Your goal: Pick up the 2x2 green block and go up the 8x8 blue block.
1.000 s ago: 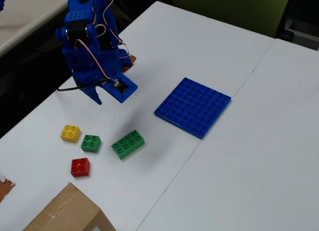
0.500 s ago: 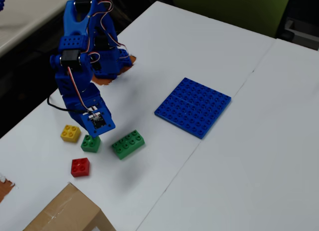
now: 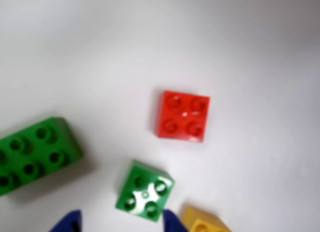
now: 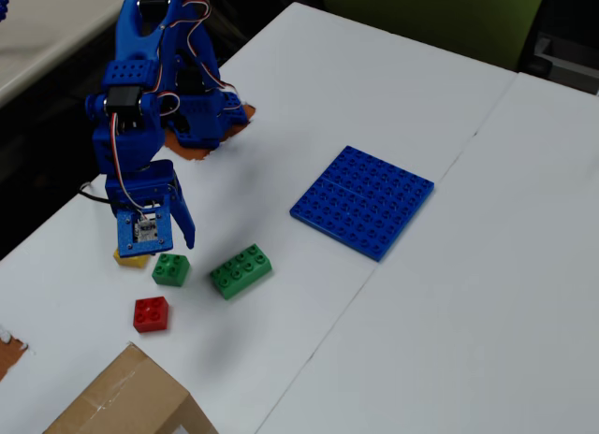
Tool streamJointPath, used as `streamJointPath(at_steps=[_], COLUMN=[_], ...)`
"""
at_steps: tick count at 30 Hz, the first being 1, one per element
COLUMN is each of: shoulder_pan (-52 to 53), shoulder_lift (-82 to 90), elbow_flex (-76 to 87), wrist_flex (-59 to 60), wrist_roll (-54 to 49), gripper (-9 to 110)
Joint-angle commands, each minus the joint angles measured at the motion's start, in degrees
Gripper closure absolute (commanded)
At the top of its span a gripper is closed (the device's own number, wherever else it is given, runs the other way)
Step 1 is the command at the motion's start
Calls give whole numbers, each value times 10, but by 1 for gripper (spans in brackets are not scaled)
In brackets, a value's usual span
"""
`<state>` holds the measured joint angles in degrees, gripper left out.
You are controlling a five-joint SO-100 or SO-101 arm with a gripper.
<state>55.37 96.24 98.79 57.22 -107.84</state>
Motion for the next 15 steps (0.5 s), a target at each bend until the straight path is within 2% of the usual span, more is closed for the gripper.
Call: streamJointPath(at_steps=[1, 3, 6, 15], shoulder_pan=[18, 40, 69, 88], shoulder_lift=[-4, -17, -105, -151], elbow_flex=[-28, -61, -234, -238], wrist_flex=[-8, 25, 178, 111], wrist_roll=[19, 14, 15, 30], gripper=[75, 72, 67, 68])
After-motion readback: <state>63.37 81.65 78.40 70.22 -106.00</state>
